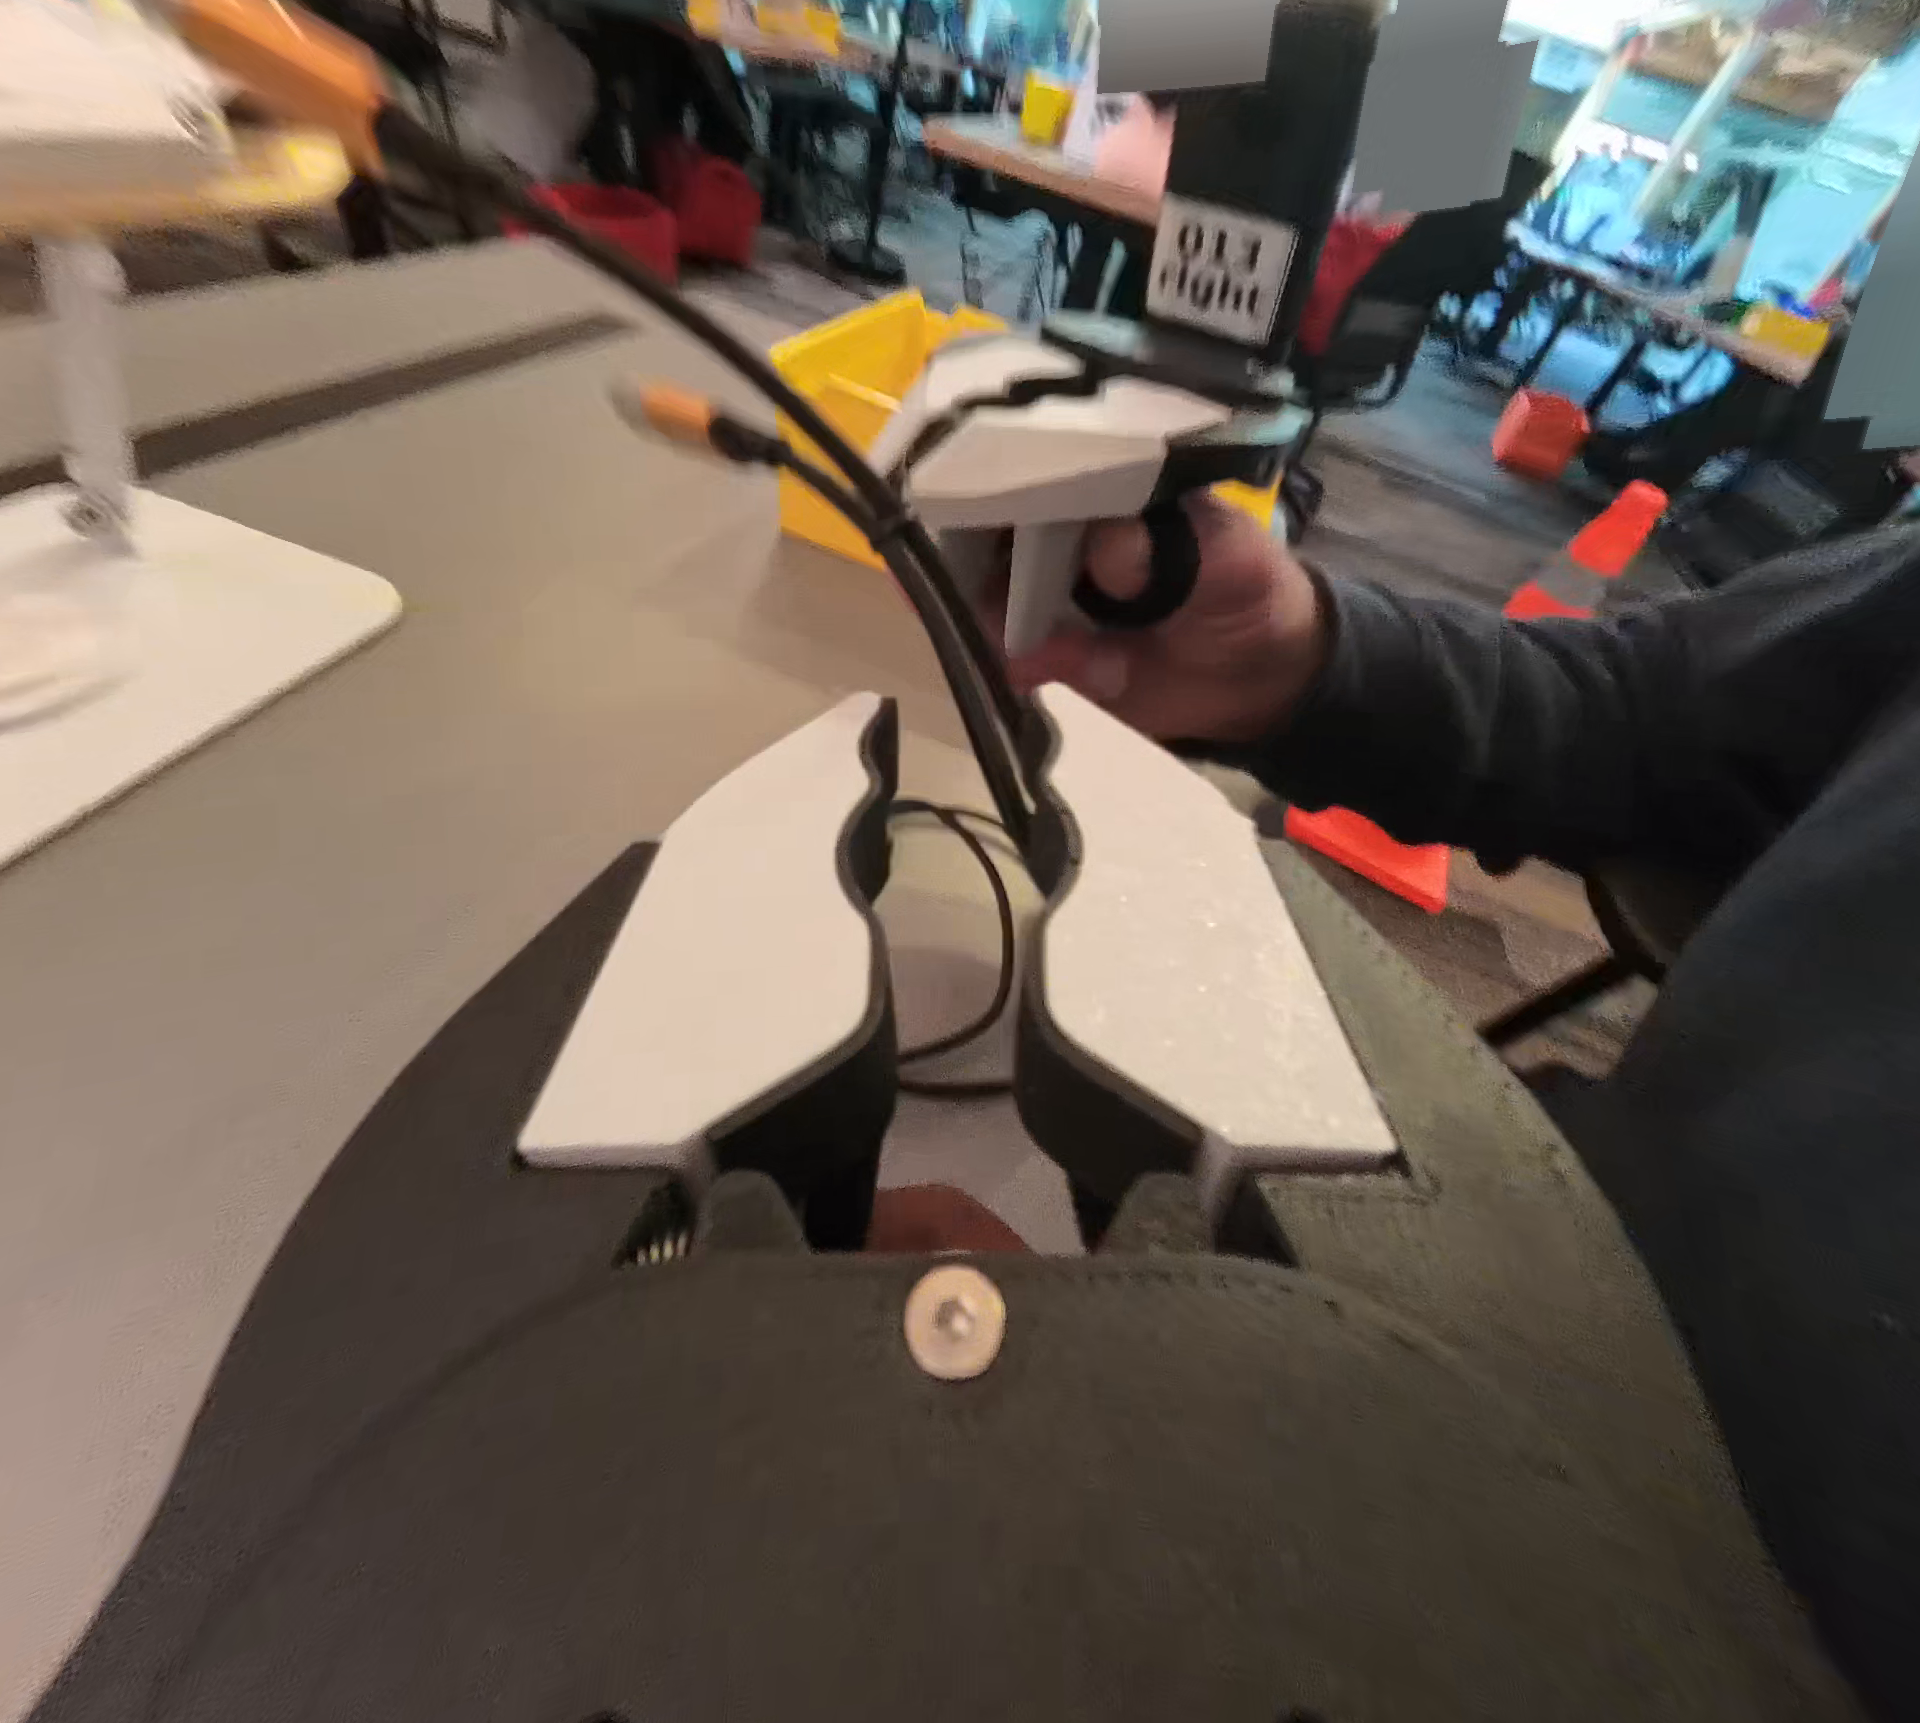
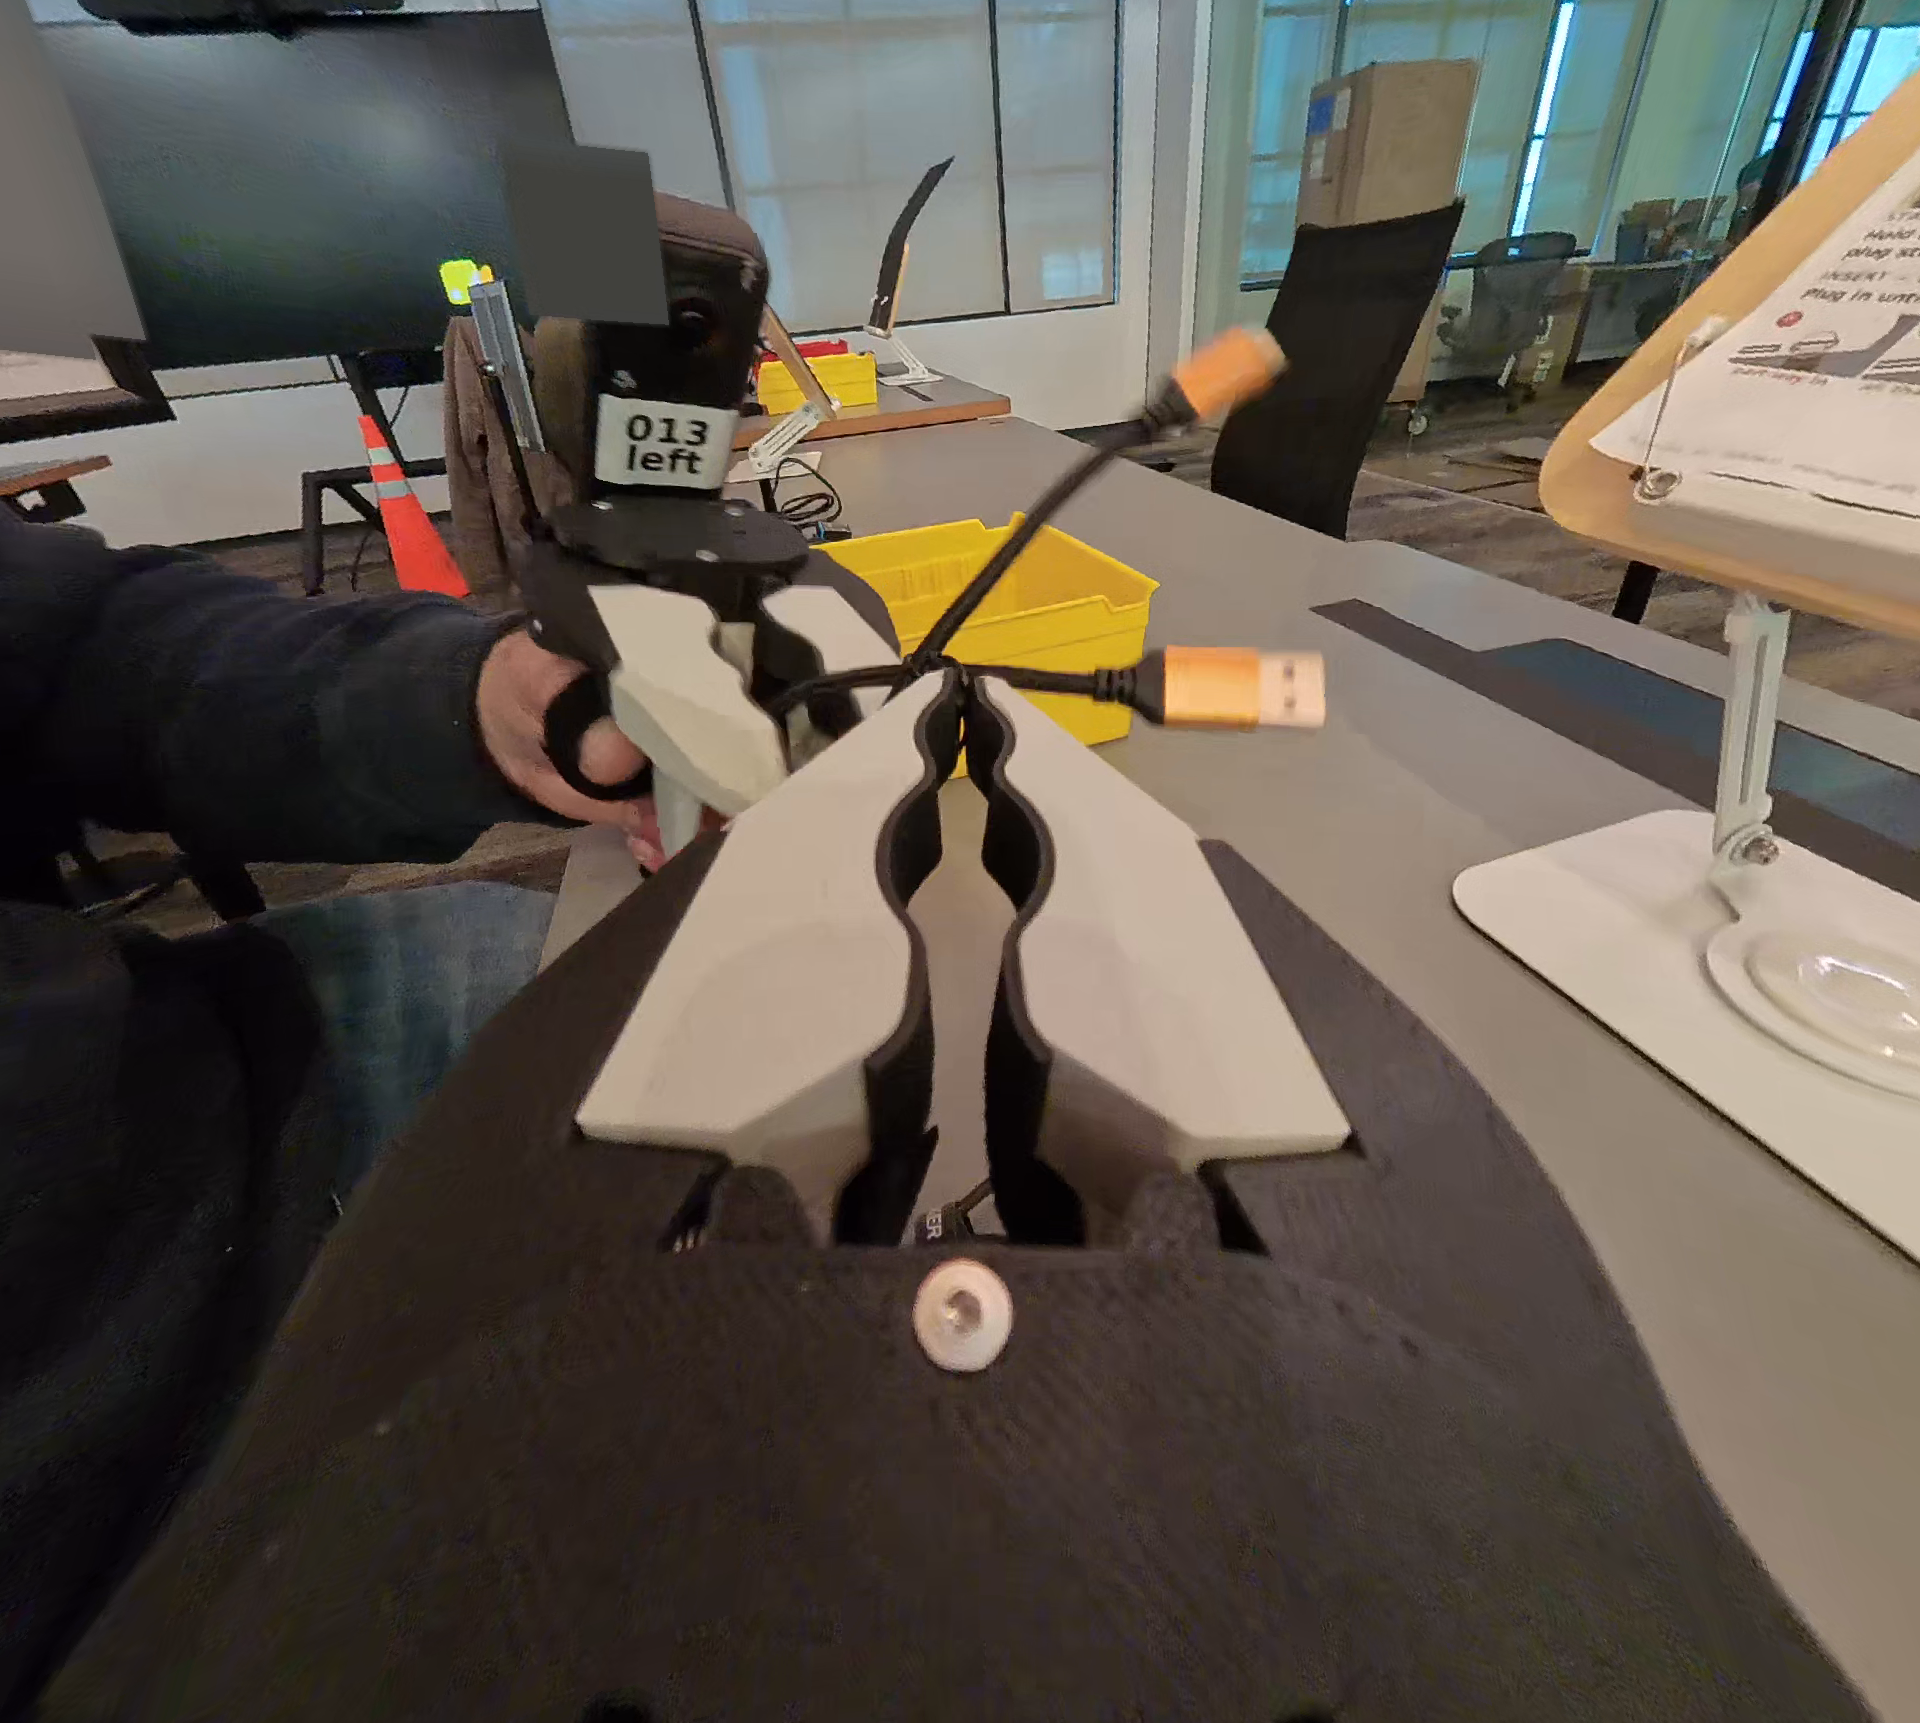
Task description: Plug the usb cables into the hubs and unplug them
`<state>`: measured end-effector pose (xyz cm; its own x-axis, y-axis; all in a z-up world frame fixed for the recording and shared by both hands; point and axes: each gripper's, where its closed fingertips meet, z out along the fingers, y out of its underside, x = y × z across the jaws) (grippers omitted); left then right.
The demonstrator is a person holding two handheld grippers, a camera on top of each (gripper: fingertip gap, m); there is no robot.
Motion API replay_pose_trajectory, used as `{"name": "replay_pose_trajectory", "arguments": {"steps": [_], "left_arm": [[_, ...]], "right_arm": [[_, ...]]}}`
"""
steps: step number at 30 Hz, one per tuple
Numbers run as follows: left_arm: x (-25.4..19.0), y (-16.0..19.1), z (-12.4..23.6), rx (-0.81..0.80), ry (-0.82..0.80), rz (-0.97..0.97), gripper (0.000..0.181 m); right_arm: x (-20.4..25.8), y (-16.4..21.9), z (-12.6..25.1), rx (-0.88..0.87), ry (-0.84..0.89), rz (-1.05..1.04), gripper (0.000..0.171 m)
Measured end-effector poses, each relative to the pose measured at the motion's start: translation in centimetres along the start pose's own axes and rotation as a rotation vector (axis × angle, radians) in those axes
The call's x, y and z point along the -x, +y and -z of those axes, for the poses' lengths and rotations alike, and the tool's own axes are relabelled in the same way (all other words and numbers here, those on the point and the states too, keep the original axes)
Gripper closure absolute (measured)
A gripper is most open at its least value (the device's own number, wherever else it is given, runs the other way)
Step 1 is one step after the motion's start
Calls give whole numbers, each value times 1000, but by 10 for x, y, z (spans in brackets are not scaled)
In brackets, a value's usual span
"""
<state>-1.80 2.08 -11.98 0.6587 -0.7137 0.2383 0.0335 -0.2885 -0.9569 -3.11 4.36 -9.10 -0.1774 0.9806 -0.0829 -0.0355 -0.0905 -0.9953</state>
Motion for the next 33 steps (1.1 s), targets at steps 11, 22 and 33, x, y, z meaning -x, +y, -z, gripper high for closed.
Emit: {"name": "replay_pose_trajectory", "arguments": {"steps": [11, 22, 33], "left_arm": [[48, -15, -1, 46, -437, -436, 175], [58, -45, 13, 173, -661, -1019, 168], [24, -26, 18, -4, 65, 257, 137]], "right_arm": [[39, 10, -3, 113, -199, -48, 171], [37, 14, 3, 158, -214, -40, 171], [25, 27, 7, 278, -27, 376, 171]]}}
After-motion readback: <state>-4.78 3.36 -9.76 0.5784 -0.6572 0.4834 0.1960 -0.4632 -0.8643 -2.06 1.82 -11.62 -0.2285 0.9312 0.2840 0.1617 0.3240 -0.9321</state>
